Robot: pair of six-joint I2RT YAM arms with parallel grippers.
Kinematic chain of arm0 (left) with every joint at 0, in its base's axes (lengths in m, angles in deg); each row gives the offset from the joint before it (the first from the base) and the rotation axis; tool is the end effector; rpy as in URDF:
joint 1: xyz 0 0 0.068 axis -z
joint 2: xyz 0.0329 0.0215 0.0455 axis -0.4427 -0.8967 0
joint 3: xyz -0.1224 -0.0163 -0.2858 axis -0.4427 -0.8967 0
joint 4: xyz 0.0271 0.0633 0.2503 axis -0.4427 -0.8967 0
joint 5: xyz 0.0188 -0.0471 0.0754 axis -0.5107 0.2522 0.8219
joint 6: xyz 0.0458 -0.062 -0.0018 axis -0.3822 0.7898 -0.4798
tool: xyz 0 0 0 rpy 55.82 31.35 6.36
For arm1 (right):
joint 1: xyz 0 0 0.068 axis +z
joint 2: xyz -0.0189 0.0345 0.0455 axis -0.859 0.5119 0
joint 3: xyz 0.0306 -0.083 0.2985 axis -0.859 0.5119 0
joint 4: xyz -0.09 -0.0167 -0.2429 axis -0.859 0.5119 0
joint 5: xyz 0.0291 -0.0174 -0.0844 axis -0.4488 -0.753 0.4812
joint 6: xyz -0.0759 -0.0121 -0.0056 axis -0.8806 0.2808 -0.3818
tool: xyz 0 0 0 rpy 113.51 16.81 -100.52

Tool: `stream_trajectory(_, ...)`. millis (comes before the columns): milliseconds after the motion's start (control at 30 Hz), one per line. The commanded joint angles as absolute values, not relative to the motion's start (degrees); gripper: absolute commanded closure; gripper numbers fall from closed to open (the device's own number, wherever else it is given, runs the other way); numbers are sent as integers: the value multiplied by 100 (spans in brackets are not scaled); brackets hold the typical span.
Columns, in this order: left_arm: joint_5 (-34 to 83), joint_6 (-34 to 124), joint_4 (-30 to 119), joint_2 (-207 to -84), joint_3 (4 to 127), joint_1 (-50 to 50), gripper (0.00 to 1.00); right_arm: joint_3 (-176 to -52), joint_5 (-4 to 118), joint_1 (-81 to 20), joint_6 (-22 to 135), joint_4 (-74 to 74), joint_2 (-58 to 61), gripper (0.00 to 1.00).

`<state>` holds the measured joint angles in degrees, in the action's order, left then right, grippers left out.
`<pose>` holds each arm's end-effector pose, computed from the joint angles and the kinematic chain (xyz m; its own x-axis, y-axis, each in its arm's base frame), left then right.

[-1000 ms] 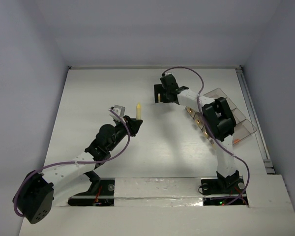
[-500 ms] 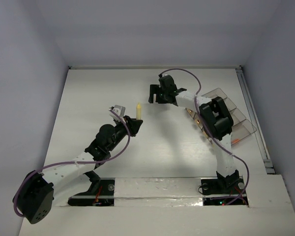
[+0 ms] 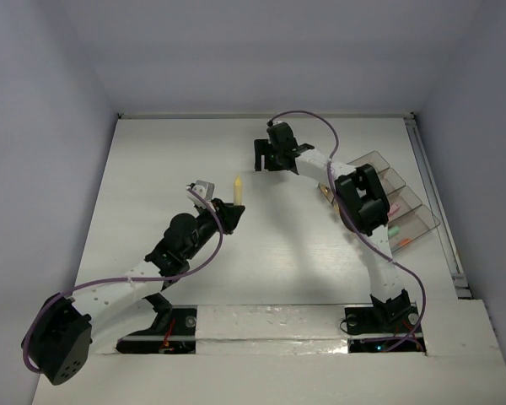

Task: Sort the stationery into containers
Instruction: Pick up the pen cap from the center of the board.

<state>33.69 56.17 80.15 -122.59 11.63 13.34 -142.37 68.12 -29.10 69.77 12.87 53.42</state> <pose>0.1615 -0.1322 0.2773 -0.1953 -0.3459 -0.9177 0.5940 0.7028 -0.3914 0.4961 0.2824 0.1767 -0.7080 -0.0130 -0.7061 -0.2265 0.9512 0.2096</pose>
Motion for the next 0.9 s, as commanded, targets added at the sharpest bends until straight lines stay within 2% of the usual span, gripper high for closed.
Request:
stream_trajectory(0,3305,5626,8287,-12221,1288,1301,100,-14604,7033,-2862,6692,1971,5661,21)
stream_trajectory(267,3323,5635,8278,-12213,1280,1301,100,-15009,7200,-2862,6341,2454,5969,32)
stream_trajectory(400,3323,5635,8278,-12221,1280,1301,100,-15291,7376,-2862,6139,2771,6136,41)
stream_trajectory(767,3332,5626,8296,-12274,1288,1301,100,-15967,7824,-2862,5778,3492,6689,42)
stream_trajectory(867,3332,5626,8304,-12318,1297,1301,100,-16266,7877,-2862,5726,3668,6813,48)
